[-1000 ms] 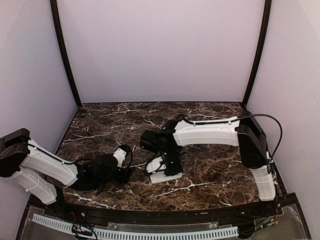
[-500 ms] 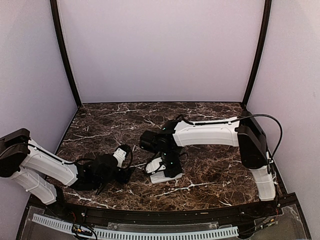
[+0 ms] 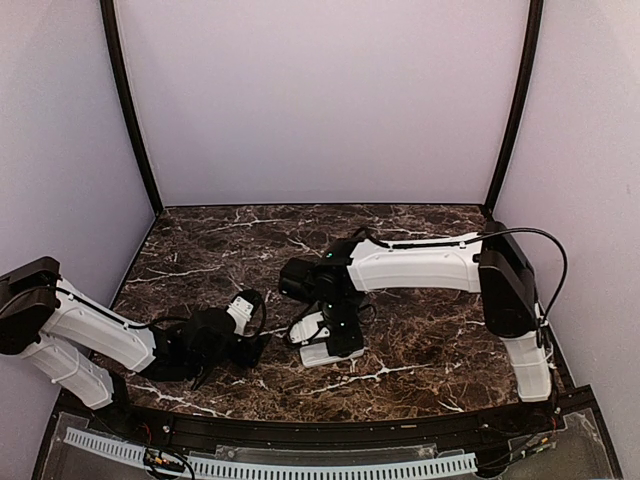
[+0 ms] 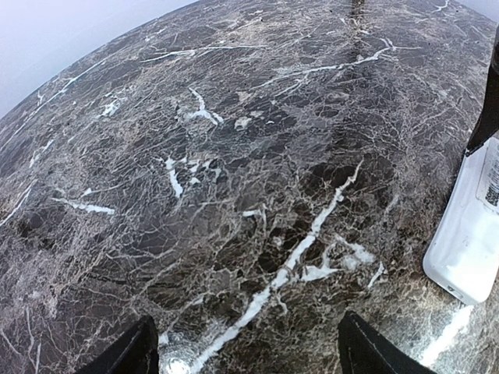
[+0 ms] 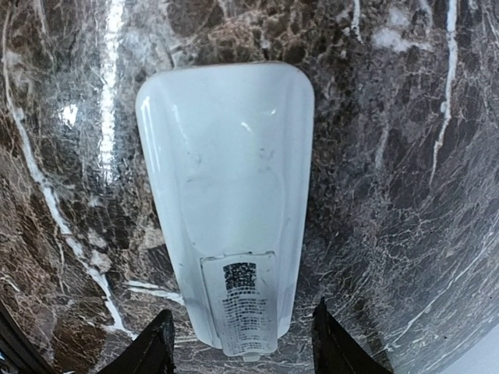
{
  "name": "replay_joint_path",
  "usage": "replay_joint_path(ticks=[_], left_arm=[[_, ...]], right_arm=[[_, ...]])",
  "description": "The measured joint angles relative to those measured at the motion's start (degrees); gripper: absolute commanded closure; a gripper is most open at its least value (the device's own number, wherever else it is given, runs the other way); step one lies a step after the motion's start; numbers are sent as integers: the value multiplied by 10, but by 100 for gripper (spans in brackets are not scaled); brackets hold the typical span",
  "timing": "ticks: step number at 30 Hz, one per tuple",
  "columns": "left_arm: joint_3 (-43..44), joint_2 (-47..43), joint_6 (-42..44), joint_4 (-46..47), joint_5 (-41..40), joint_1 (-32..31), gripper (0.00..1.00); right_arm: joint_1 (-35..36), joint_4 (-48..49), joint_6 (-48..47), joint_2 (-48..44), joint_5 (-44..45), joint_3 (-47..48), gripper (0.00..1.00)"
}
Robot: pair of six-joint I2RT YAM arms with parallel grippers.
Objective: Load the batteries into the remote control
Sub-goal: Place the battery cover on the remote control without the battery cover, then load the battery cover onto the remote control without the battery cover.
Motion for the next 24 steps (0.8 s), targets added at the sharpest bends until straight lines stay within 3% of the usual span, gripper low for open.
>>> replay_joint_path(ticks=[6,11,14,15,19,22,23,24], left_arm=[[0,-5,5,0,2,0,22],[-2,-40,16,5,4,0,23],[-8,-63,32,19,13,0,23],[-9,-69,40,25,18,0,23],[-10,-75,76,48,43,-6,24],[-10,-75,110,58,83,-12,24],[-10,-75,120,60,100,-14,24],[-10,-74,129,62,121,-14,24]], right_arm=[[0,16,7,-26,1,1,42],[-18,119,37,-120,12,-42,39],[-58,250,93,-228,26,-113,3],[-70,295,116,-259,30,-139,2],[-135,498,227,-396,21,-286,2],[-173,547,327,-422,-26,-306,23],[-178,534,362,-413,-42,-292,32],[-180,516,397,-399,-56,-273,35]])
